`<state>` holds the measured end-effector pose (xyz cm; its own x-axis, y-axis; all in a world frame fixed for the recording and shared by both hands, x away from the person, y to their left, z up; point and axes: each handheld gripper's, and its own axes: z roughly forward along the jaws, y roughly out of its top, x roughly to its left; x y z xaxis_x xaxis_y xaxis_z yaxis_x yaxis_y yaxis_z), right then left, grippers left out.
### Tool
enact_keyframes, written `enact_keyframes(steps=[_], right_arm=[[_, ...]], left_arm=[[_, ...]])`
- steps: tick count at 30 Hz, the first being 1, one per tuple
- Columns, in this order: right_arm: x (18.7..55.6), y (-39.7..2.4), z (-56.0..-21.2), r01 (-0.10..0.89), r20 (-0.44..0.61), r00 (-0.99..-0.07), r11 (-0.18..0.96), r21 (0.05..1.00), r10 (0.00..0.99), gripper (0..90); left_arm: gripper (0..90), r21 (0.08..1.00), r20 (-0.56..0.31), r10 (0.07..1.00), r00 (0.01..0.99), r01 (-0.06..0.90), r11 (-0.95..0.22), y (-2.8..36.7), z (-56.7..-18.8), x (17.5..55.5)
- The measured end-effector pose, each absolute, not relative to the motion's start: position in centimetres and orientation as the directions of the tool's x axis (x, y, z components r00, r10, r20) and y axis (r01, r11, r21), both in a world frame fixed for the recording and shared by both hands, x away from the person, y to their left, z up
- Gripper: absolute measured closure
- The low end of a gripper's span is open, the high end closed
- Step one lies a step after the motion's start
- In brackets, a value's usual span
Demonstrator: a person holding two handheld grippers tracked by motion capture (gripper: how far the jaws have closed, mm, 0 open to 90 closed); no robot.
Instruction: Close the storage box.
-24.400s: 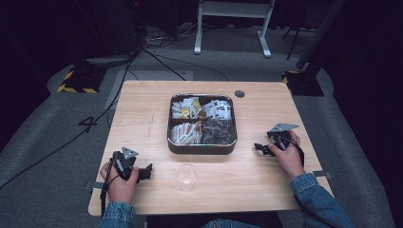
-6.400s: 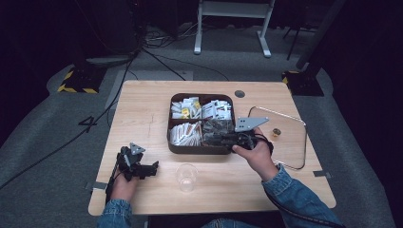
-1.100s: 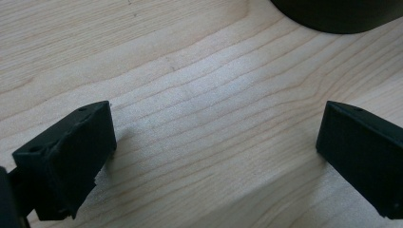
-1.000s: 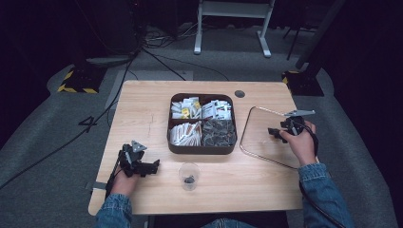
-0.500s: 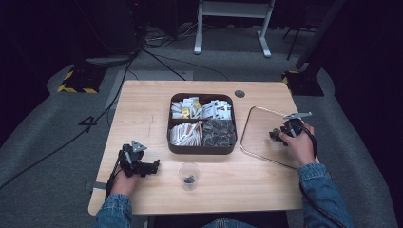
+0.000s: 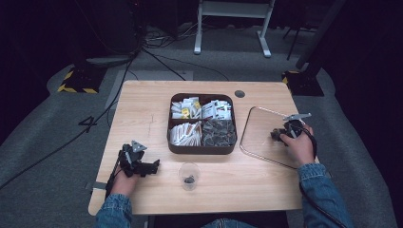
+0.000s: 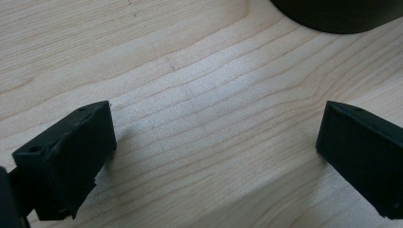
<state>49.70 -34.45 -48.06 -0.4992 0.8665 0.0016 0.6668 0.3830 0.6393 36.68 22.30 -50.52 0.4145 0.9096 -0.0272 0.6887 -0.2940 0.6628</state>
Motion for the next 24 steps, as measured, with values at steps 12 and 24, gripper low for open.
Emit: enact_keyframes(steps=[12, 24], right_arm=[[49.6, -34.5, -47.6, 0.656, 0.012, -0.493, 0.362, 0.662, 0.87, 59.0], [48.7, -34.1, -44.8, 0.595, 0.009, -0.501, 0.337, 0.729, 0.865, 59.0]], left_arm=[[0.0, 0.663, -0.027, 0.909, 0.415, 0.689, -0.294, 22.3, -50.5, 36.7], [0.0, 0.663, -0.027, 0.909, 0.415, 0.689, -0.295, 22.3, -50.5, 36.7]])
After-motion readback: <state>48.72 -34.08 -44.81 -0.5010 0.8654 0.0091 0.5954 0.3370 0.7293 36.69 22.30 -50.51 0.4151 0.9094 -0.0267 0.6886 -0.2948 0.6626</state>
